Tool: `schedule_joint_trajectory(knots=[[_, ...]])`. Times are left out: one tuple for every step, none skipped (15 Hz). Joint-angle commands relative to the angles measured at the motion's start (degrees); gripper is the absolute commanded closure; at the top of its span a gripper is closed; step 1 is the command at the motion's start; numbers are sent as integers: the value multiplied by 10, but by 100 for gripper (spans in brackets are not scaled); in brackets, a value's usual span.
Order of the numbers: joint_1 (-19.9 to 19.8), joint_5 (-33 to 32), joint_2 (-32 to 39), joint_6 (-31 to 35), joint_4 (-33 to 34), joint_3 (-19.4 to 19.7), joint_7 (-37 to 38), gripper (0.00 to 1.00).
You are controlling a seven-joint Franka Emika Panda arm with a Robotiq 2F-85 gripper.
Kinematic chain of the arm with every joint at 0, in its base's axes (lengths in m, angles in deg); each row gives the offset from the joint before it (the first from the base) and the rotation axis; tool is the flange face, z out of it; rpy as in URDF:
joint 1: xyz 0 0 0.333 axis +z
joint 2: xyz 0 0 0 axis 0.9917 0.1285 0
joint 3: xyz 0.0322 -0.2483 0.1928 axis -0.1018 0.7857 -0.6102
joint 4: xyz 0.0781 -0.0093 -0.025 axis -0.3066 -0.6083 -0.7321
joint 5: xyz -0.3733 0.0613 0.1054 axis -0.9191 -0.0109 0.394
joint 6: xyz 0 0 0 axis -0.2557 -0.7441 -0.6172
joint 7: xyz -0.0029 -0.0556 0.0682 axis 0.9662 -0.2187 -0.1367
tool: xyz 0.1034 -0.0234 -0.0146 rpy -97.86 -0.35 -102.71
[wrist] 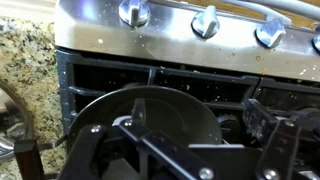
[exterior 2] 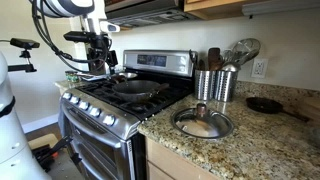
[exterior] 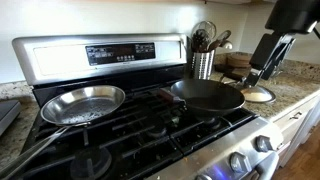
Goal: Pick up the lid and close the frying pan
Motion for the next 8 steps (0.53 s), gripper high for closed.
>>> schedule_joint_trajectory(knots=[[4, -3, 0, -1, 1, 4, 2, 0], [4, -3, 0, -1, 1, 4, 2, 0], [4, -3, 0, -1, 1, 4, 2, 0], [4, -3, 0, -1, 1, 4, 2, 0], [4, -3, 0, -1, 1, 4, 2, 0], [4, -3, 0, -1, 1, 4, 2, 0], [1, -6, -1, 0, 1, 6, 0, 0], [-6, -18, -3, 6, 3, 8, -5, 0]])
